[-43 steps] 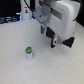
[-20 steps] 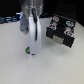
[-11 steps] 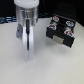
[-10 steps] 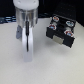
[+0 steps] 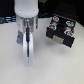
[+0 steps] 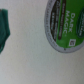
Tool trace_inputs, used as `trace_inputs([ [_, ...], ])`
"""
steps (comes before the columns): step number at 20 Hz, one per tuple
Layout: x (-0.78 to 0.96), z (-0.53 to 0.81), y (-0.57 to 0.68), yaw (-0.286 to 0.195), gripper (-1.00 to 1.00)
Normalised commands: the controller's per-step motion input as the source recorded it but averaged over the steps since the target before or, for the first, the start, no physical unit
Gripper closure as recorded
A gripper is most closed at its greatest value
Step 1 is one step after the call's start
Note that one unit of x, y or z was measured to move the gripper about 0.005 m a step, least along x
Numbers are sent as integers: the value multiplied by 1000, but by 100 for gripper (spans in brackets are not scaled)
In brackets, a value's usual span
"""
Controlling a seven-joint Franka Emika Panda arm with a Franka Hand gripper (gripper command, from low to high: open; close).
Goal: Open the kcup holder, insert the kcup into the holder, and close the kcup holder
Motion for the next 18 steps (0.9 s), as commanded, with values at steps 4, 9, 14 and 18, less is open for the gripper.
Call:
trace_inputs([
  [4,-504,0,199,-50,-100],
  [9,-220,-73,19,-85,-100],
  [14,-7,-244,-145,-221,-100],
  [18,86,-240,-143,-255,-100],
])
